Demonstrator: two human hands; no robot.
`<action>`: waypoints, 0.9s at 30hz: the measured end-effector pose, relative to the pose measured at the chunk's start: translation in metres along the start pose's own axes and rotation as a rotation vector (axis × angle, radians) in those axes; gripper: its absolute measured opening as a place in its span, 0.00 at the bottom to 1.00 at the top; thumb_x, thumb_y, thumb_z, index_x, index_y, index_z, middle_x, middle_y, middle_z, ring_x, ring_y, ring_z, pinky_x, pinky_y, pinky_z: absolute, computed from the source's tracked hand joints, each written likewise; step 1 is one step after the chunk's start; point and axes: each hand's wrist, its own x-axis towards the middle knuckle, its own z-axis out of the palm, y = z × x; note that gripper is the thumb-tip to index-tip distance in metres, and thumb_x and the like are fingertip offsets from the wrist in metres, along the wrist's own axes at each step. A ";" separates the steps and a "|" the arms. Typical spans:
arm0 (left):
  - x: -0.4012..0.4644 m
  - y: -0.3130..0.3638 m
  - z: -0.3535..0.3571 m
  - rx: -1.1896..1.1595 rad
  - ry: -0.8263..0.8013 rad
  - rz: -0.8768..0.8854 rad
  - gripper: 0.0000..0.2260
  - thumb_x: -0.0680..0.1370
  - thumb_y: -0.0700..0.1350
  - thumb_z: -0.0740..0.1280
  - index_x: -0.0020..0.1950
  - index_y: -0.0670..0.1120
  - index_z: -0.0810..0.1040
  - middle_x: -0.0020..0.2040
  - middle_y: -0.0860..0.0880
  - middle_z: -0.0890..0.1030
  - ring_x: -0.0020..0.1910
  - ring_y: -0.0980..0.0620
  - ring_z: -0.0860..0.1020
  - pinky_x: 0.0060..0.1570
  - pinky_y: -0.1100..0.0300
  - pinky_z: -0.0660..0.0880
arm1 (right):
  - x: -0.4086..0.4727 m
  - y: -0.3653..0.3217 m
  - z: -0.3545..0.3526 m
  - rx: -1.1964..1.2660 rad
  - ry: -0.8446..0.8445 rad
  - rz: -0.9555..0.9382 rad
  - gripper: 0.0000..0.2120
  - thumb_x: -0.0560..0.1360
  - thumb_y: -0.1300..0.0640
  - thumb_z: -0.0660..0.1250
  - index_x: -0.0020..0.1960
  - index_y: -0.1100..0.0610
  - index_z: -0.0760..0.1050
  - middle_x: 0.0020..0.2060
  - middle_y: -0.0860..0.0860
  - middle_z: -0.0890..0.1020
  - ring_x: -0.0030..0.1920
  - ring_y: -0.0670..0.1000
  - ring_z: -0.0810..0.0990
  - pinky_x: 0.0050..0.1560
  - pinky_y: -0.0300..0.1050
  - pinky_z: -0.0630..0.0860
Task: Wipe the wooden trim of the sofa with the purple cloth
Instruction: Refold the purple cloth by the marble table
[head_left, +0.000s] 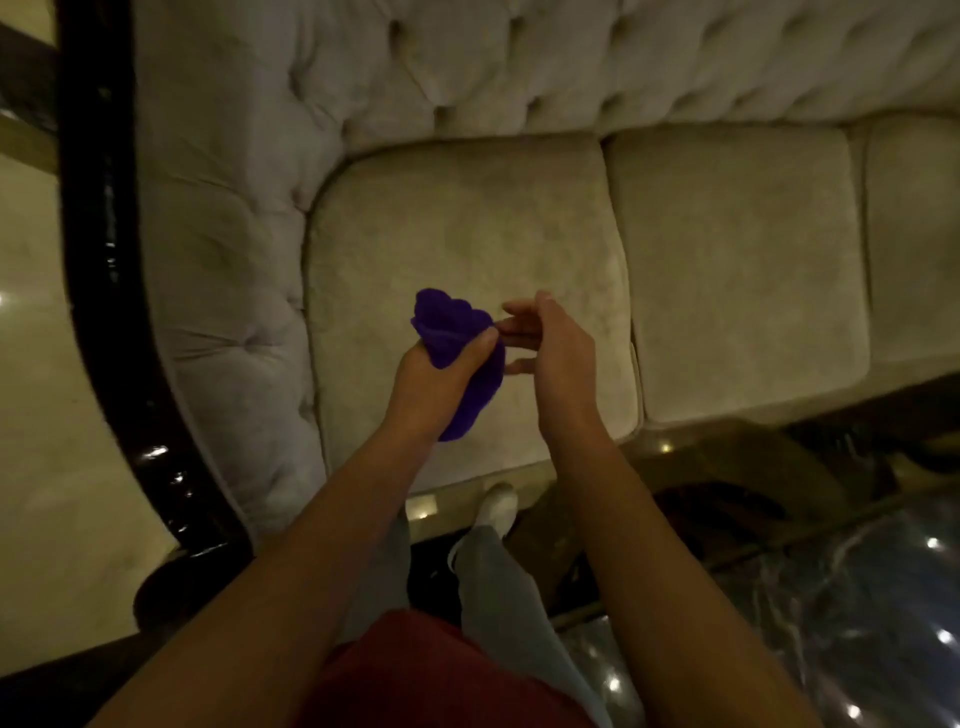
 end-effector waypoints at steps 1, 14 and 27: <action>-0.003 -0.004 0.013 0.035 -0.004 -0.016 0.09 0.75 0.58 0.75 0.51 0.56 0.83 0.48 0.51 0.88 0.49 0.50 0.86 0.54 0.47 0.83 | -0.001 0.010 -0.017 0.052 0.061 0.013 0.16 0.85 0.52 0.59 0.52 0.58 0.84 0.44 0.56 0.88 0.46 0.53 0.88 0.42 0.48 0.83; -0.093 -0.070 0.203 0.334 -0.213 0.112 0.03 0.81 0.55 0.69 0.52 0.57 0.81 0.48 0.60 0.86 0.47 0.67 0.83 0.50 0.66 0.80 | -0.042 0.142 -0.261 0.265 0.117 0.360 0.08 0.84 0.52 0.63 0.54 0.52 0.80 0.53 0.51 0.85 0.61 0.55 0.83 0.64 0.55 0.78; -0.172 -0.178 0.347 0.389 -0.581 -0.231 0.14 0.80 0.53 0.71 0.62 0.49 0.82 0.58 0.49 0.87 0.58 0.51 0.85 0.54 0.51 0.83 | -0.128 0.268 -0.397 1.035 0.245 0.321 0.23 0.78 0.41 0.70 0.68 0.53 0.80 0.62 0.54 0.86 0.63 0.55 0.85 0.64 0.55 0.81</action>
